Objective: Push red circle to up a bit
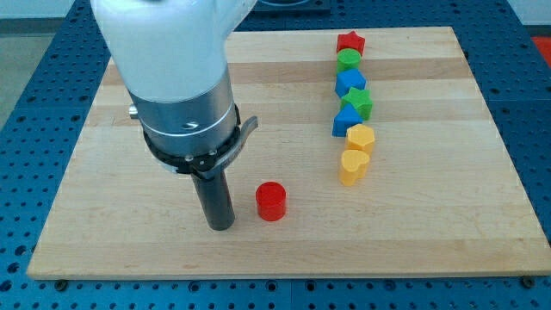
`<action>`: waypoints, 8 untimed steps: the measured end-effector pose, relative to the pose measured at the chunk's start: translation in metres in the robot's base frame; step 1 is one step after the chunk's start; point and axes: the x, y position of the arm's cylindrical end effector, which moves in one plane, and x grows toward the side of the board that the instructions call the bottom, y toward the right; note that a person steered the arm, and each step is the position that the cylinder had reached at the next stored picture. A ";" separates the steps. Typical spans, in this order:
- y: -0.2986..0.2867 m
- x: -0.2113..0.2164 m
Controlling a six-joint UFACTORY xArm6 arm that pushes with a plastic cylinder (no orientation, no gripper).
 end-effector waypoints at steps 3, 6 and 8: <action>0.075 0.000; 0.056 -0.021; 0.056 -0.028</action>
